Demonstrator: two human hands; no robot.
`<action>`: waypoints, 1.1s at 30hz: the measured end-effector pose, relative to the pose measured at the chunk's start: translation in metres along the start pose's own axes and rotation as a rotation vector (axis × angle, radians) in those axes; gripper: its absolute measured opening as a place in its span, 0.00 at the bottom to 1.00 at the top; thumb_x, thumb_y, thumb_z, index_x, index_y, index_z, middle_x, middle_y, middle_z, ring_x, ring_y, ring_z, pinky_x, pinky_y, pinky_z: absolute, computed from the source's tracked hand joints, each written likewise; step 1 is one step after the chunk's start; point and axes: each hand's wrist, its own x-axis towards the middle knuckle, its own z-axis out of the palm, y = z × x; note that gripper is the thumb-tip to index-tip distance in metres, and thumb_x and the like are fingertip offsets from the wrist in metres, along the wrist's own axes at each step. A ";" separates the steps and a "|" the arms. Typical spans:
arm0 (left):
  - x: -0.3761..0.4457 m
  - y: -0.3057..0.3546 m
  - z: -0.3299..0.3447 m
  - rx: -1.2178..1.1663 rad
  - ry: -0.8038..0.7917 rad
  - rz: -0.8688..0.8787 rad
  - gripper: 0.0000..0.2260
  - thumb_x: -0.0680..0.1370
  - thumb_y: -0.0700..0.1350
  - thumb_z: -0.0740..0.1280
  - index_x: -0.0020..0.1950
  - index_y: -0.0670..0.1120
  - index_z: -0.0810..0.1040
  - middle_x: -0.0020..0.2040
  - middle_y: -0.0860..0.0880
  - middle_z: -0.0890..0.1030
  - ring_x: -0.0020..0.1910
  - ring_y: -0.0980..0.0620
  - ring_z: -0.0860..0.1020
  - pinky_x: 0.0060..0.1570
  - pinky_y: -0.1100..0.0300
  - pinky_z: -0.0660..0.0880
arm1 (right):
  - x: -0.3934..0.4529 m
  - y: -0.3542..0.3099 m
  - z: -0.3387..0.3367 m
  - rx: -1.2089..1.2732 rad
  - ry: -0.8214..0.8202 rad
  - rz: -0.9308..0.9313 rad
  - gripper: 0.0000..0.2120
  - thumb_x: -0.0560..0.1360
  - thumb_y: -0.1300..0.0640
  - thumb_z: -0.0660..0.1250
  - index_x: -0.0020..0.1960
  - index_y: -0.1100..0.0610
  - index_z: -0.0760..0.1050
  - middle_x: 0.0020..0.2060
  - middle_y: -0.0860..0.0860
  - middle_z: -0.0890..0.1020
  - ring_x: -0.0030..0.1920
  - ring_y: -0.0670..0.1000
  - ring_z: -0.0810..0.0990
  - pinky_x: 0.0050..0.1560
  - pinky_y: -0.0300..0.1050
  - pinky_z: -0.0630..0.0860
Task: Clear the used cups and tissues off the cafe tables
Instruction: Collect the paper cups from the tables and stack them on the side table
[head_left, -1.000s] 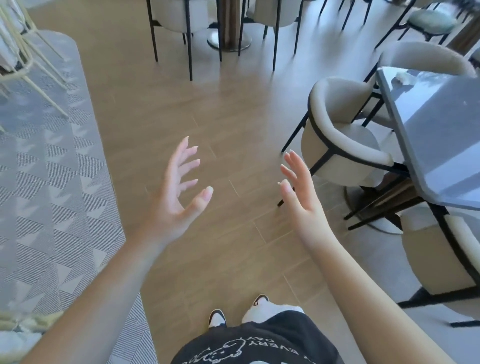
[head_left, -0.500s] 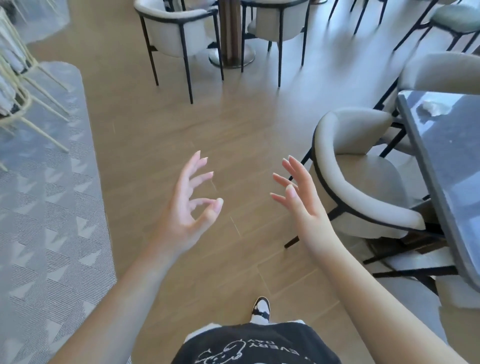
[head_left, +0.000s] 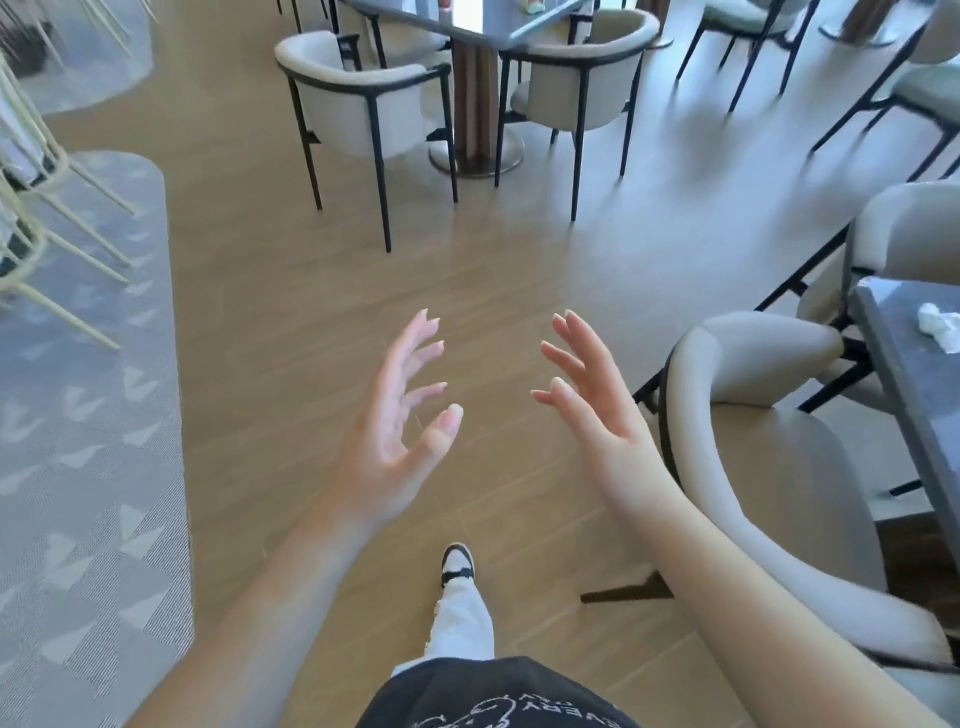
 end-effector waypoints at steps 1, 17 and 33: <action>0.019 -0.010 -0.007 -0.007 0.005 0.012 0.30 0.80 0.52 0.65 0.80 0.63 0.59 0.79 0.56 0.66 0.78 0.48 0.66 0.69 0.48 0.71 | 0.022 0.003 0.003 -0.021 -0.001 -0.009 0.27 0.80 0.45 0.63 0.77 0.39 0.60 0.76 0.37 0.66 0.75 0.46 0.68 0.69 0.63 0.71; 0.285 -0.092 -0.058 -0.057 -0.081 -0.043 0.33 0.78 0.52 0.65 0.81 0.55 0.57 0.81 0.56 0.64 0.79 0.48 0.64 0.71 0.49 0.70 | 0.295 0.035 0.014 -0.066 0.051 -0.026 0.28 0.80 0.45 0.63 0.77 0.38 0.59 0.77 0.38 0.64 0.75 0.47 0.67 0.68 0.62 0.72; 0.598 -0.162 -0.011 0.087 -0.072 -0.029 0.32 0.78 0.52 0.65 0.81 0.56 0.58 0.81 0.54 0.63 0.78 0.49 0.65 0.68 0.53 0.73 | 0.601 0.096 -0.117 -0.077 -0.018 -0.004 0.31 0.81 0.49 0.63 0.80 0.43 0.53 0.75 0.37 0.65 0.73 0.45 0.70 0.69 0.56 0.74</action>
